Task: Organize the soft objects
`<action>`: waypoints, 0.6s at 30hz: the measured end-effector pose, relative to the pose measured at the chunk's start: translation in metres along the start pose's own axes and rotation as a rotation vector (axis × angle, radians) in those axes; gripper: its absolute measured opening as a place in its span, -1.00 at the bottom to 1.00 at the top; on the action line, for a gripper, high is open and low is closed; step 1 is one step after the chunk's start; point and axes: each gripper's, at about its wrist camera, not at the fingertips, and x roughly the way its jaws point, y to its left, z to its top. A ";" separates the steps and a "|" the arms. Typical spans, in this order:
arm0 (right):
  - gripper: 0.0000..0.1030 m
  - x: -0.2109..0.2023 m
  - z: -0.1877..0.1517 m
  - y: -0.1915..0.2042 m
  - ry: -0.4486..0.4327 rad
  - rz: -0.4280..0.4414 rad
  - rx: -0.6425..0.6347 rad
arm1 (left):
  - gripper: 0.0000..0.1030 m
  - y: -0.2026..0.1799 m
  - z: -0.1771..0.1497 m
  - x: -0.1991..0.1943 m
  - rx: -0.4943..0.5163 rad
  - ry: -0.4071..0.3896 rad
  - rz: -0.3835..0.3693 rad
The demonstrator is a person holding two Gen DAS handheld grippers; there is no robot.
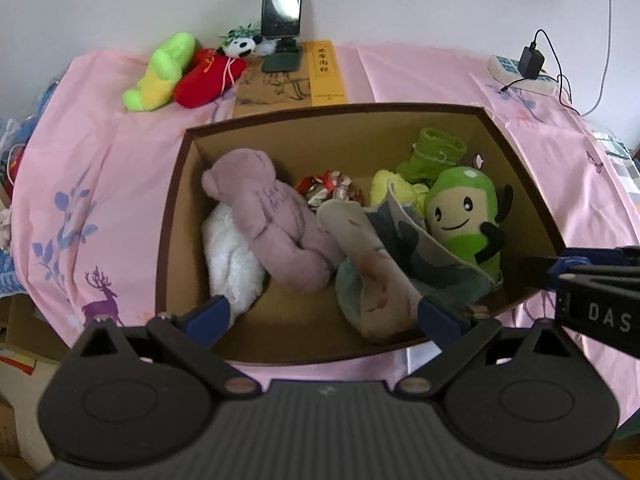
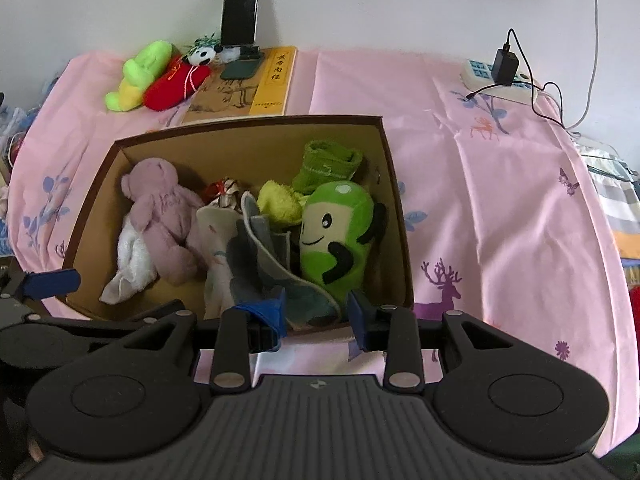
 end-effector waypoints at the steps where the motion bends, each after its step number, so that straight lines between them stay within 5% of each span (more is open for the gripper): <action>1: -0.67 0.001 0.001 -0.001 0.000 0.000 0.003 | 0.91 0.001 0.001 0.000 -0.005 -0.002 -0.001; 18: -0.66 0.026 0.017 -0.011 0.050 0.012 -0.014 | 0.91 0.005 0.008 0.027 -0.052 0.025 0.058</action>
